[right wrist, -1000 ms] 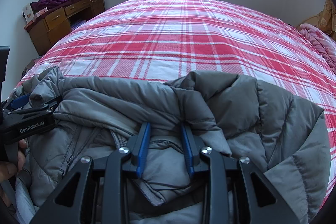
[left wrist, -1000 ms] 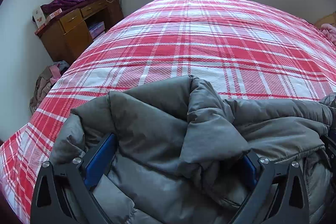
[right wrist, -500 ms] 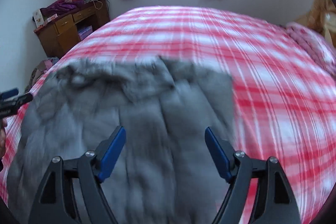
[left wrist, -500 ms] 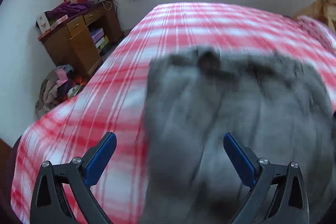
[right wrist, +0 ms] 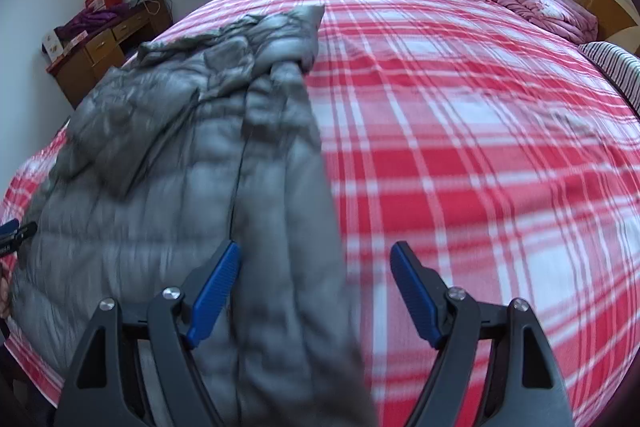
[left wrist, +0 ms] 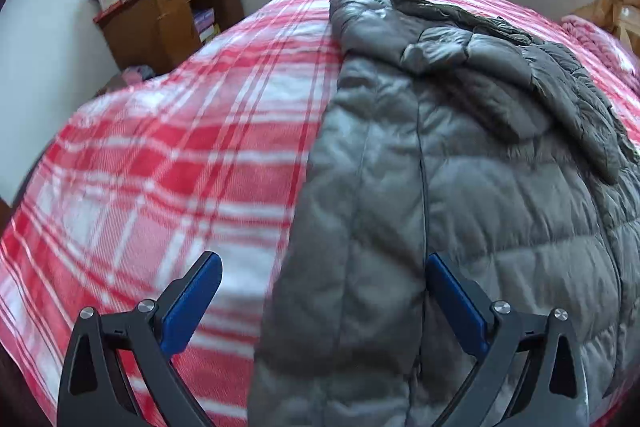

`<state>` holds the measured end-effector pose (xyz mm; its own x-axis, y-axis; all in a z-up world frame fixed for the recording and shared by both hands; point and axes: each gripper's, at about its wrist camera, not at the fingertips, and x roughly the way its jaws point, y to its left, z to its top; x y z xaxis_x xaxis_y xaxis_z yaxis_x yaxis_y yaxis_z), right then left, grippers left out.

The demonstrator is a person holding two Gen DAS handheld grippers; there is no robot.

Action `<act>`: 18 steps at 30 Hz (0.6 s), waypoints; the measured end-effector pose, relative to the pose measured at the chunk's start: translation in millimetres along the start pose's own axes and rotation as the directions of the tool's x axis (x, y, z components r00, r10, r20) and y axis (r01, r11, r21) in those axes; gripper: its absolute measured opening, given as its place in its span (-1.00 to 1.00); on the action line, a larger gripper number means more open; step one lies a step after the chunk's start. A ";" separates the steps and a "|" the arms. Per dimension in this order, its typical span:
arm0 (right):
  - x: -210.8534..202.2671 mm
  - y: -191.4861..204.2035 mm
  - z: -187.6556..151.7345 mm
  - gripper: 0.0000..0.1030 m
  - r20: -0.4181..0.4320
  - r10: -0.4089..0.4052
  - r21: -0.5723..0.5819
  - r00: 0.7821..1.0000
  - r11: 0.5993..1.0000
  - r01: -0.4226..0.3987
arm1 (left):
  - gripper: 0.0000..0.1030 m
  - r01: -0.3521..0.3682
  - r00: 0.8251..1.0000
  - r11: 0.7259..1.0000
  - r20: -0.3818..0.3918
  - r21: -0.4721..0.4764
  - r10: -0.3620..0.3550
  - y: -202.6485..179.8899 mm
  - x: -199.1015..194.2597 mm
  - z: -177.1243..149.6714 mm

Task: Fold large clothes

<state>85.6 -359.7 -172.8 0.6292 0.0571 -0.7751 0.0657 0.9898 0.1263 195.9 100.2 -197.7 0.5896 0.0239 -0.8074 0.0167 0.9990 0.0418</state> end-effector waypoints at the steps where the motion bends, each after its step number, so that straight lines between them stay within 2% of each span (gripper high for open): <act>1: -2.9 1.6 -7.9 0.55 0.000 0.008 0.002 1.000 1.000 -0.008 | 0.98 0.006 1.000 1.000 0.000 -0.002 -0.006 -1.0 -1.8 -4.7; 4: -7.4 2.7 -26.3 0.55 0.000 0.034 0.025 0.999 0.999 -0.034 | 0.98 -0.004 1.000 1.000 0.011 0.014 0.004 -3.7 -8.9 -18.4; 8: -16.0 13.0 -43.6 0.51 0.019 0.022 -0.006 1.000 1.000 -0.022 | 0.98 0.006 1.000 1.000 0.009 -0.018 -0.006 6.2 -15.0 -30.2; 11: -23.4 12.3 -53.6 0.36 0.020 0.037 -0.006 0.999 0.999 -0.037 | 0.98 0.020 1.000 0.999 0.005 -0.026 -0.020 13.2 -19.7 -38.0; 14: -30.6 12.9 -65.0 0.13 0.023 0.047 -0.004 0.999 0.999 -0.047 | 0.97 0.029 1.000 0.999 -0.010 -0.029 -0.029 16.0 -20.6 -46.6; 15: -32.4 13.5 -67.7 0.00 0.024 0.055 -0.001 0.998 0.998 -0.055 | 0.96 0.057 0.998 0.998 -0.017 -0.038 -0.057 16.9 -20.1 -50.6; 16: -33.6 14.2 -70.2 -0.14 0.023 0.064 0.002 0.998 0.998 -0.064 | 0.76 0.083 0.996 0.996 -0.022 -0.043 -0.084 17.6 -20.0 -53.7; 17: -33.9 15.2 -72.2 -0.23 0.021 0.076 0.005 0.997 0.997 -0.076 | 0.45 0.121 0.992 0.992 -0.023 -0.046 -0.122 17.3 -21.3 -55.4; 18: -33.7 16.8 -73.8 -0.46 0.018 0.095 0.006 0.995 0.995 -0.095 | 0.25 0.138 0.990 0.990 -0.009 -0.035 -0.138 15.2 -26.1 -55.6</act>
<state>8.3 -335.4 -190.2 0.6462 0.1486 -0.7486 0.0099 0.9791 0.2030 135.8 116.9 -208.7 0.5741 -0.1138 -0.8108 0.0697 0.9935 -0.0901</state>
